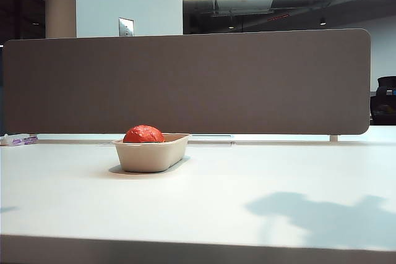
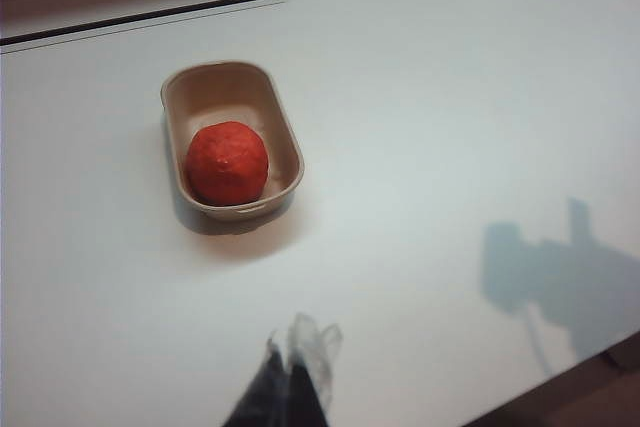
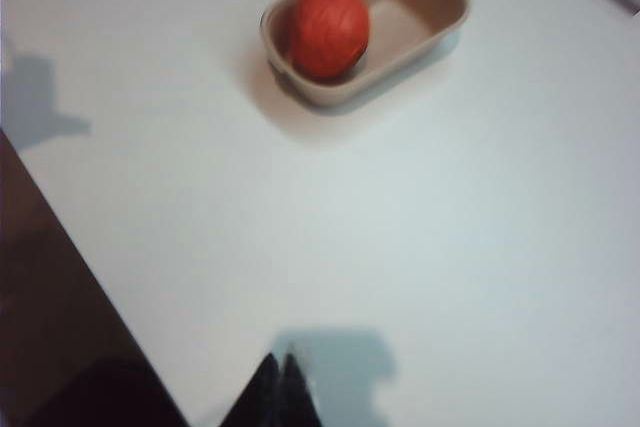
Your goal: Pick up the orange and place it into the paper lunchbox.
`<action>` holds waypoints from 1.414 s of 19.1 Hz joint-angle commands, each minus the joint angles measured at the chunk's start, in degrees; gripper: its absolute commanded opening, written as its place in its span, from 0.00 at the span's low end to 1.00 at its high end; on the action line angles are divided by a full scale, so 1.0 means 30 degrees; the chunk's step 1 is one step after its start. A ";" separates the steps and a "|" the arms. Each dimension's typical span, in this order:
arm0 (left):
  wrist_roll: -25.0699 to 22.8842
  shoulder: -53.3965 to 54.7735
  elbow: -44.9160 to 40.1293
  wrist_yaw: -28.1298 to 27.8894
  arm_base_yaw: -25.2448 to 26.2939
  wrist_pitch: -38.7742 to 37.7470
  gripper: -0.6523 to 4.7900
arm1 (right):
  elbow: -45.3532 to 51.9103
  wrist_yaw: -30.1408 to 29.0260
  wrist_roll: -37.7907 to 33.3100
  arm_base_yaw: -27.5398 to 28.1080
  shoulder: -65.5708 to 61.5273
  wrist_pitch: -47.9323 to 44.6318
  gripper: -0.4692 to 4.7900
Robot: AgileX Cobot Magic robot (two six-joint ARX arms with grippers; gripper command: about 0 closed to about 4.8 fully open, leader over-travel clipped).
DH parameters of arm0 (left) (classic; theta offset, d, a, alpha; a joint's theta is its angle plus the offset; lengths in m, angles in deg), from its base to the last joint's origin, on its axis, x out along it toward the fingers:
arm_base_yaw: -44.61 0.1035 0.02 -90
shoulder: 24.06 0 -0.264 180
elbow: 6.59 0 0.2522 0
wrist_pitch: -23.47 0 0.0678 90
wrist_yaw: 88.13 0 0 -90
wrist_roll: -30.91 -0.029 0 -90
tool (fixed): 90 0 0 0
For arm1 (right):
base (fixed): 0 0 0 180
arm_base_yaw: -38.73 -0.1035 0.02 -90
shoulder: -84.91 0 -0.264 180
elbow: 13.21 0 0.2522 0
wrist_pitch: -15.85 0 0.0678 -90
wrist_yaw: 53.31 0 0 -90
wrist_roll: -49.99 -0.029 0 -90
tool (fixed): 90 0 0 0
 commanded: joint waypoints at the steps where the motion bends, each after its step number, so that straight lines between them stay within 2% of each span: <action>1: 0.0109 -0.1413 -0.1953 -0.0204 -0.0022 0.2630 0.11 | 0.2412 0.0102 -0.0007 0.0022 0.2492 -0.3410 0.08; 5: -0.0408 -0.4124 -0.6149 -0.0138 -0.0022 0.6615 0.11 | 0.6972 0.0109 -0.0066 0.0029 0.6878 -0.7249 0.08; 11: -0.0605 -0.7089 -1.0142 0.0007 -0.0022 0.8772 0.11 | 1.0681 0.2572 -0.0087 0.0131 1.0848 -0.7985 0.08; 15: -0.0590 -0.8692 -1.2101 0.0015 -0.0022 0.9923 0.11 | 1.1672 0.3504 -0.0095 0.0131 1.2269 -0.8029 0.08; 18: -0.0590 -0.9770 -1.3049 0.0015 -0.0022 0.9974 0.11 | 1.1985 0.2936 -0.0277 0.0102 1.2998 -0.8022 0.08; 21: -0.0583 -1.0914 -1.3923 0.0350 -0.0022 0.9996 0.11 | 1.2080 0.2127 -0.1450 0.0102 1.3551 -0.8022 0.08; 27: -0.0525 -1.2779 -1.5489 0.0335 0.0000 1.0404 0.11 | 1.2087 0.2084 -0.1450 0.0109 1.3930 -0.8022 0.08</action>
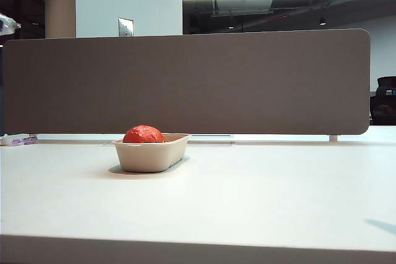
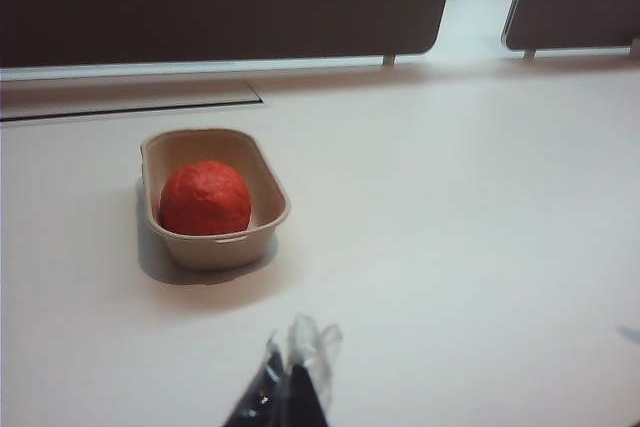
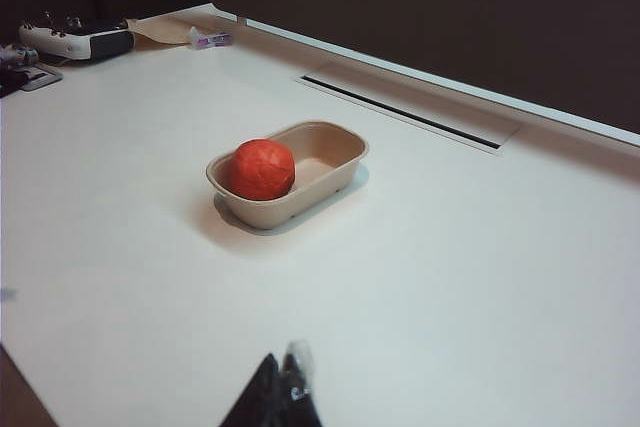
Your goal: Pick up the orange and place it into the paper lunchbox.
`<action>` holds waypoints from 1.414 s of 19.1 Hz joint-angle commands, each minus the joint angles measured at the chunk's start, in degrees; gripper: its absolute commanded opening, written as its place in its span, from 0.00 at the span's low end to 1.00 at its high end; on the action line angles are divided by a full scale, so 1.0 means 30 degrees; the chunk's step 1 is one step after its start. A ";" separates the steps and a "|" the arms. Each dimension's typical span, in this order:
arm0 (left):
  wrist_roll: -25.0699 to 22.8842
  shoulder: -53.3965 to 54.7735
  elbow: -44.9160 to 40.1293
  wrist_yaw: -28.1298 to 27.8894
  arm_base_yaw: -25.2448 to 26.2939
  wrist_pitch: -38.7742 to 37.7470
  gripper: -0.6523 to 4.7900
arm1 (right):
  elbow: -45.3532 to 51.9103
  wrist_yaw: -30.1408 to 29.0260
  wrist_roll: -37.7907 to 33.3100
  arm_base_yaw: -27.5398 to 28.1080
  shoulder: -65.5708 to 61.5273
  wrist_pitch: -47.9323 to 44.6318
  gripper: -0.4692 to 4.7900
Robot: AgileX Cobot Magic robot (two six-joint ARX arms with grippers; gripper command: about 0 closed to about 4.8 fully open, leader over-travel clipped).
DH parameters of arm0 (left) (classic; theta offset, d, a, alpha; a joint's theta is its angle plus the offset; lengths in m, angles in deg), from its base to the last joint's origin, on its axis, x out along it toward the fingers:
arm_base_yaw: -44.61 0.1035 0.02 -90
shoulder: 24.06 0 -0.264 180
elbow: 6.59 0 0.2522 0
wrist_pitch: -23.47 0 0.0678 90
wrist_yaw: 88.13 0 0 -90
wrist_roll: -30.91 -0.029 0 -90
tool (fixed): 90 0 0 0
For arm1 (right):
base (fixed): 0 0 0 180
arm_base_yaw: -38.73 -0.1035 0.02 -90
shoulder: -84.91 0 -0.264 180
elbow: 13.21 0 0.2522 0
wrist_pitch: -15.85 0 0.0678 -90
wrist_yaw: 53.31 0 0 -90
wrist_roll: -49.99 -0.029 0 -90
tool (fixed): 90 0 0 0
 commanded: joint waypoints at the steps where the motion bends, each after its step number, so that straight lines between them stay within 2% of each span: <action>1: 0.0058 -0.0379 -0.0976 0.0240 -0.0007 0.1049 0.11 | -0.0058 -0.0073 -0.0095 -0.0007 0.0073 -0.0313 0.08; 4: 0.0044 -0.0379 -0.1166 -0.1173 0.0007 0.2550 0.11 | -0.0058 -0.0073 -0.0095 0.0029 0.0080 -0.0313 0.08; 7: 0.0044 -0.0379 -0.1188 -0.1282 0.0146 0.2761 0.11 | -0.0058 -0.0066 -0.0095 0.0022 0.0080 -0.0306 0.08; 11: 0.0044 -0.0379 -0.1188 -0.1129 0.3024 0.3242 0.11 | -0.0058 -0.0022 -0.0095 -0.0007 0.0087 -0.0306 0.08; 13: 0.0029 -0.0379 -0.1290 -0.1122 0.5989 0.3235 0.11 | -0.0058 0.0007 -0.0095 -0.0007 0.0080 -0.0313 0.08; 16: -0.0036 -0.0379 -0.1559 -0.1137 0.7512 0.3286 0.11 | -0.0058 0.0007 -0.0095 0.0000 0.0087 -0.0306 0.08; 19: -0.0087 -0.0379 -0.2288 -0.1129 0.8284 0.3752 0.11 | -0.0058 0.0007 -0.0095 0.0000 0.0087 -0.0313 0.08; 23: -0.0175 -0.0379 -0.3228 -0.0721 0.8342 0.5064 0.11 | -0.0058 0.0007 -0.0095 0.0000 0.0087 -0.0306 0.08; 24: -0.1246 -0.0379 -0.3235 -0.0699 0.8371 0.5071 0.11 | -0.0058 0.0007 -0.0095 0.0000 0.0087 -0.0306 0.08; 27: -0.1428 -0.0379 -0.3235 -0.0036 0.9194 0.5005 0.11 | -0.0058 0.0007 -0.0095 0.0000 0.0080 -0.0306 0.08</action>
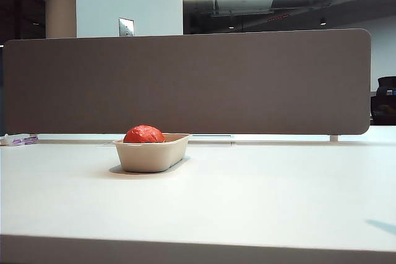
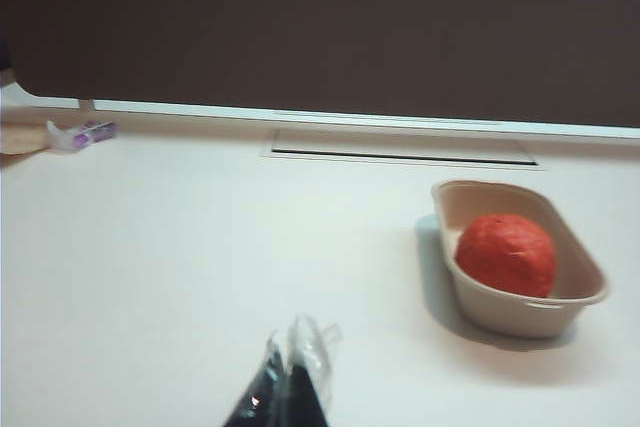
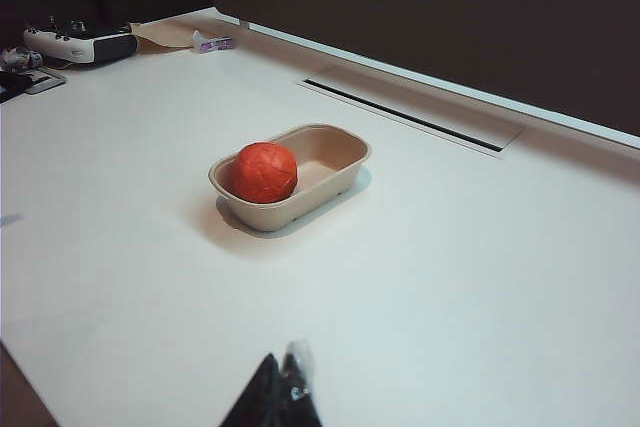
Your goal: Pick up the orange and place it into the paper lunchbox.
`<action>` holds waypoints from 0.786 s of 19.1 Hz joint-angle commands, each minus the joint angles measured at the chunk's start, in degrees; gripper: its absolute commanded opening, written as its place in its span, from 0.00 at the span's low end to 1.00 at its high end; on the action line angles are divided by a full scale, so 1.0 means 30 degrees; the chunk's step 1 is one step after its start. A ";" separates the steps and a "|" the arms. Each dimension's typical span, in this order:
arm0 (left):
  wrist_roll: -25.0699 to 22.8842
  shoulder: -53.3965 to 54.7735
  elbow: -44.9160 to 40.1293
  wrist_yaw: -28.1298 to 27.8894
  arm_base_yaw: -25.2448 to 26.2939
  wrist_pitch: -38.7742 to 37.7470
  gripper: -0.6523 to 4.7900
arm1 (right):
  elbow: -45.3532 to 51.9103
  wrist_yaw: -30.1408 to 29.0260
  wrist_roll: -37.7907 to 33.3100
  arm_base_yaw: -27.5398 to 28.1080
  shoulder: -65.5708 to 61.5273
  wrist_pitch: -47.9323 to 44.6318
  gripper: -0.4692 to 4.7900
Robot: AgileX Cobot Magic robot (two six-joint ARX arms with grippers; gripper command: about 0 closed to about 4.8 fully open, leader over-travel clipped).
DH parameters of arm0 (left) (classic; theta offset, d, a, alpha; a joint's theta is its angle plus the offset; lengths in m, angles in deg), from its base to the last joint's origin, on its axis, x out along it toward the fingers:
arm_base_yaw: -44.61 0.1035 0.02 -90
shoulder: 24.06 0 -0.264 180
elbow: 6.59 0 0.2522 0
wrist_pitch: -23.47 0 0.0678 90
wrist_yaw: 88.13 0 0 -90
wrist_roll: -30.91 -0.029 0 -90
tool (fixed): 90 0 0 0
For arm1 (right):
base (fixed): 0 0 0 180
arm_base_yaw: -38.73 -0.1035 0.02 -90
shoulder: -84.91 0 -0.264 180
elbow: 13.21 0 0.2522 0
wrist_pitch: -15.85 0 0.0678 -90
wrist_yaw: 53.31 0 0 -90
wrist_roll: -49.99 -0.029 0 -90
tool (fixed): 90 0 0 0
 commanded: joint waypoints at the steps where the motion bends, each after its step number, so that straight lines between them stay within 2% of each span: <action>1: -0.0168 -0.0066 -0.0029 0.2732 0.2667 -0.0204 0.11 | -0.0066 0.0044 -0.0087 0.0000 0.0015 -0.0306 0.08; 7: -0.0160 -0.0066 -0.0029 0.2943 0.2645 -0.1056 0.11 | -0.0066 0.0044 -0.0087 0.0000 0.0015 -0.0306 0.08; 15: 0.0124 -0.0066 -0.0029 0.2506 0.2645 -0.0597 0.12 | -0.0066 0.0044 -0.0087 0.0000 0.0007 -0.0306 0.08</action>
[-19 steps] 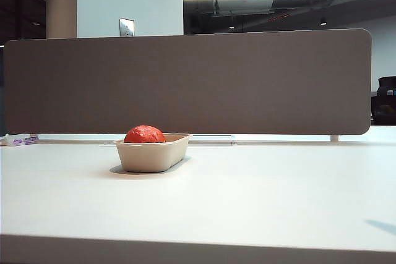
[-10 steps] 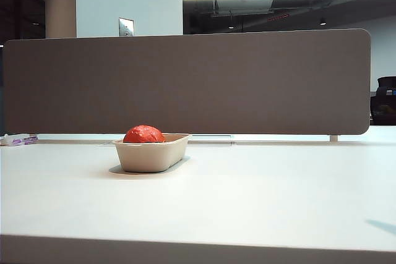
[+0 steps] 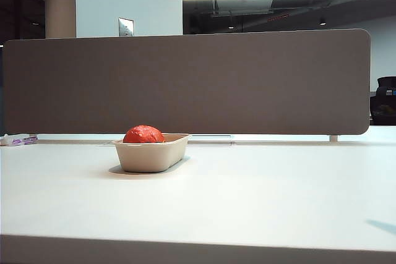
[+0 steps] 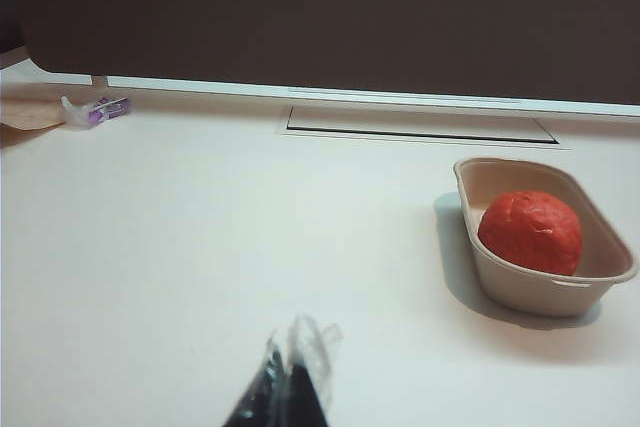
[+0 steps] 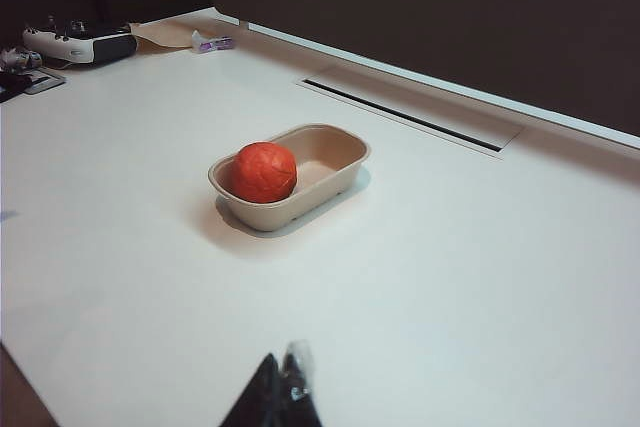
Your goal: Pick up the orange and place it into the paper lunchbox.
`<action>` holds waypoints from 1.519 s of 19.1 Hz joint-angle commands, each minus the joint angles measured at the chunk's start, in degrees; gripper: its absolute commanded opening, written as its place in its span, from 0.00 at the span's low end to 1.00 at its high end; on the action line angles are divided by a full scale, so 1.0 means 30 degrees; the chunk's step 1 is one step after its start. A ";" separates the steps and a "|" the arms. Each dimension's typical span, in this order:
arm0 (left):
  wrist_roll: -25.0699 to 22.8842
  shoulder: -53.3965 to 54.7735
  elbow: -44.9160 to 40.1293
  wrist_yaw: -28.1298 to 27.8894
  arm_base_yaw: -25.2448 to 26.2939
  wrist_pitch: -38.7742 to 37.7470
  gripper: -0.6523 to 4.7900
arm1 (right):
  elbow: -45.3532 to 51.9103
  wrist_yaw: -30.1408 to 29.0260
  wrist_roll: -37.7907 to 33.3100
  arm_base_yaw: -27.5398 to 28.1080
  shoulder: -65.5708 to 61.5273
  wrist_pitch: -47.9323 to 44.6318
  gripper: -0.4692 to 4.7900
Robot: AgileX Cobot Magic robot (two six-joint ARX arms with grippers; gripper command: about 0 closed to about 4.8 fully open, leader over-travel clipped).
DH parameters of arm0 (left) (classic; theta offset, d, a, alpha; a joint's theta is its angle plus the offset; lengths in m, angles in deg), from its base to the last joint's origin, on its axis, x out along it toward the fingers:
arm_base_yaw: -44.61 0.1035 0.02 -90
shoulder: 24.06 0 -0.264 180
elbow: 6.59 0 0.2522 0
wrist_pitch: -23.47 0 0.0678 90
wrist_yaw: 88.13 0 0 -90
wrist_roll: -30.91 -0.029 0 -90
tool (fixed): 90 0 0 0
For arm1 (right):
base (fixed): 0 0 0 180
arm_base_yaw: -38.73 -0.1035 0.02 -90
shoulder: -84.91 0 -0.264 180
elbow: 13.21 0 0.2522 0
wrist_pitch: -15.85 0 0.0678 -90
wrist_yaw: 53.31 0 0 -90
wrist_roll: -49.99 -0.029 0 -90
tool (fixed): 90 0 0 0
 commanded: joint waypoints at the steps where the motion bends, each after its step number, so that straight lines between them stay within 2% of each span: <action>1: 0.0058 -0.0066 -0.0029 0.0044 0.0000 0.0226 0.12 | -0.0066 0.0036 -0.0087 0.0000 0.0007 -0.0306 0.08; 3: 0.0058 -0.0066 -0.0029 0.0036 0.0000 0.0189 0.12 | 0.0051 0.0699 0.0430 0.0102 0.0051 -0.0328 0.08; 4: 0.0051 -0.0066 -0.0029 0.0044 0.0000 0.0189 0.12 | 0.1049 0.3796 0.0721 0.1319 0.0408 -0.1486 0.08; 5: 0.0058 -0.0073 -0.0029 0.0044 0.0000 0.0175 0.12 | 0.1996 0.4014 0.0714 0.2652 0.0758 -0.2557 0.08; 6: 0.0058 -0.0073 -0.0029 0.0036 0.0000 0.0182 0.12 | 0.2470 0.3927 0.0721 0.3373 0.0933 -0.3038 0.08; 7: 0.0058 -0.0066 -0.0029 0.0051 0.0000 0.0175 0.12 | 0.3563 0.3621 0.0721 0.4969 0.1217 -0.4204 0.08; 11: 0.0058 -0.0066 -0.0029 0.0036 0.0007 0.0175 0.12 | 0.5705 0.1909 0.0721 0.7621 0.2091 -0.6462 0.08; 14: 0.0051 -0.0066 -0.0029 0.0044 0.0007 0.0175 0.12 | 0.7235 0.0350 0.0721 0.9369 0.3672 -0.6870 0.08; 19: 0.0058 -0.0066 -0.0029 0.0051 0.0007 0.0168 0.12 | 0.8051 0.0117 0.0714 1.0673 0.4473 -0.7271 0.08; 23: 0.0058 -0.0066 -0.0029 0.0044 0.0000 0.0102 0.12 | 0.8459 0.0306 0.0648 1.1023 0.4473 -0.7708 0.08; 29: 0.0058 -0.0066 -0.0029 0.0044 0.0000 0.0044 0.12 | 0.8459 0.0313 -0.0787 1.1183 0.4473 -0.7388 0.08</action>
